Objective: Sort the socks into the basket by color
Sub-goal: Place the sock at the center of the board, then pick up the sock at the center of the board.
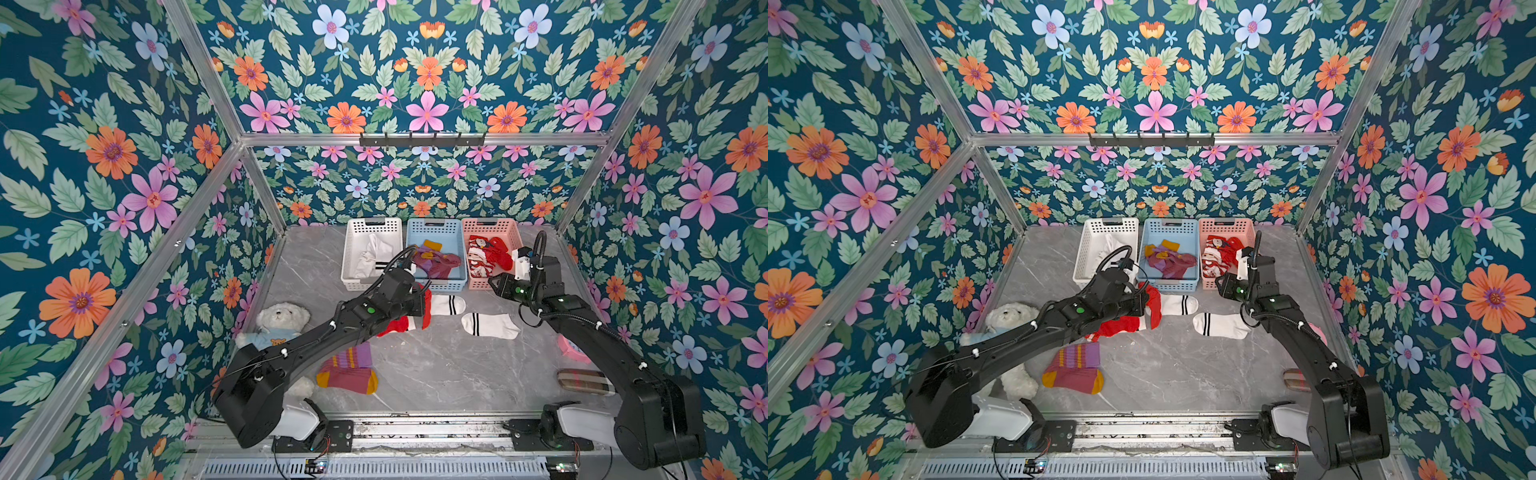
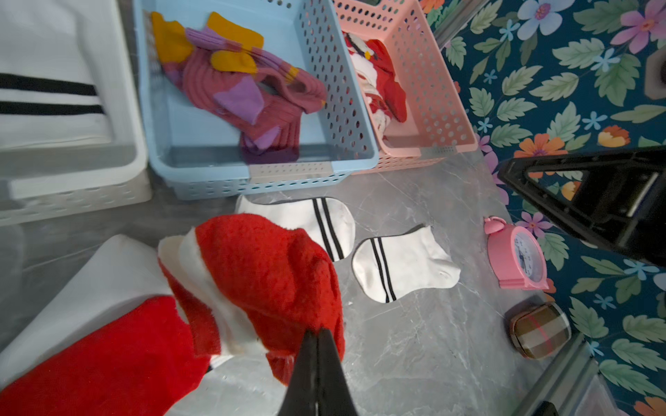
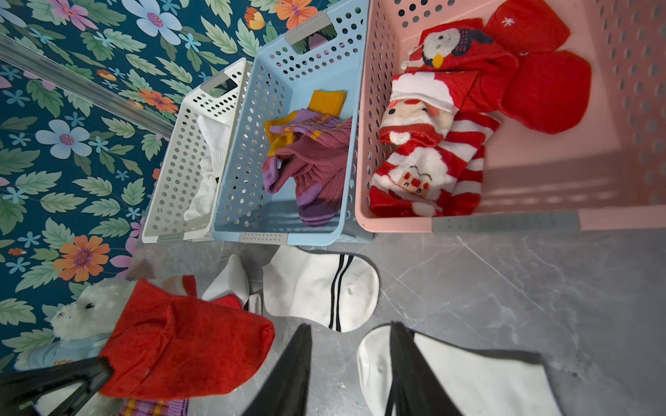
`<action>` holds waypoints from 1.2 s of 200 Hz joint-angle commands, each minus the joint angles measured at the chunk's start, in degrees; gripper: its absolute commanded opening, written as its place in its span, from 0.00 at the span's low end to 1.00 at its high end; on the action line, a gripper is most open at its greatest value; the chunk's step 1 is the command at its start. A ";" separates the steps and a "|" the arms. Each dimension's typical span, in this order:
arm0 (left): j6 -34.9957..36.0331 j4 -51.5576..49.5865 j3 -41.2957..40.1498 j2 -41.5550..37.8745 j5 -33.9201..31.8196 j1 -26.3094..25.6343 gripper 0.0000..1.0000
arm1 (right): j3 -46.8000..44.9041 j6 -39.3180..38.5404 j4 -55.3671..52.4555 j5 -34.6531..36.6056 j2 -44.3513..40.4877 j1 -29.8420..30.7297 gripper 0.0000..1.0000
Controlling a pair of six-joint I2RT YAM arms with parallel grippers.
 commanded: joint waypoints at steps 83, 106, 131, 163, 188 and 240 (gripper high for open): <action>0.13 5.19 10.66 16.59 4.72 -2.19 0.29 | -3.01 -1.27 -4.47 -5.51 -6.45 0.64 0.44; 1.07 4.46 9.94 14.67 2.35 -1.85 0.32 | -2.54 -2.11 -4.44 -5.86 -5.55 3.48 0.45; 1.70 3.85 8.49 12.56 1.21 -0.20 0.33 | -1.74 -2.32 -3.82 -4.79 -2.50 7.90 0.45; 2.76 3.08 6.75 10.19 0.54 2.34 0.34 | -1.51 -1.33 -1.04 -1.84 3.39 13.76 0.45; 3.80 1.98 5.02 7.84 -0.73 4.70 0.34 | -0.07 -1.49 0.23 3.95 8.48 19.50 0.47; 4.73 1.80 -0.23 1.14 -0.66 11.03 0.36 | 6.20 -1.95 -1.92 17.51 19.76 27.35 0.48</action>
